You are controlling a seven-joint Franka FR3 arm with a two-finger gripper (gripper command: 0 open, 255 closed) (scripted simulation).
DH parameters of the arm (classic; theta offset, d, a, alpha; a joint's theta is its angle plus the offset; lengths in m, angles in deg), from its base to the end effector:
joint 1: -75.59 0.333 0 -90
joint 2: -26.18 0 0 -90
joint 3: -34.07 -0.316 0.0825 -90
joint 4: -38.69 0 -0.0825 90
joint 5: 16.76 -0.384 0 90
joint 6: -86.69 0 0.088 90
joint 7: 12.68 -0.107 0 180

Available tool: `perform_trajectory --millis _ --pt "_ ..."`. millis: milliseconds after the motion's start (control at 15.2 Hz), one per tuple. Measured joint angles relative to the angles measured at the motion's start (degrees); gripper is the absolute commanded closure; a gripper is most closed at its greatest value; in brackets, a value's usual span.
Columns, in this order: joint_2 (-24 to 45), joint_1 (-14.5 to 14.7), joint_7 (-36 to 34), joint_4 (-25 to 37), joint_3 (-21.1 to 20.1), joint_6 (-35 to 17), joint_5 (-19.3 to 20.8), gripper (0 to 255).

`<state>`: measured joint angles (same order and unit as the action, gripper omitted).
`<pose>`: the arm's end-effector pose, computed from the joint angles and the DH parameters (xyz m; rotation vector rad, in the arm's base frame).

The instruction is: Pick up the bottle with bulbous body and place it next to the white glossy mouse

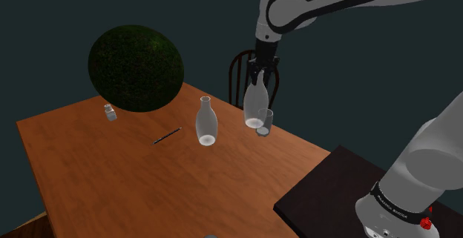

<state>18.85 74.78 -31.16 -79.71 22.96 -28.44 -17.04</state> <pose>0.5162 0.0973 0.4941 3.1288 -0.2279 0.1120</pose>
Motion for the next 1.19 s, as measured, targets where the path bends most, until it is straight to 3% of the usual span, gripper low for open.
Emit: perform_trajectory --millis 1188 --pt "-0.46 -0.05 0.11 13.36 0.11 13.82 -0.07 255"
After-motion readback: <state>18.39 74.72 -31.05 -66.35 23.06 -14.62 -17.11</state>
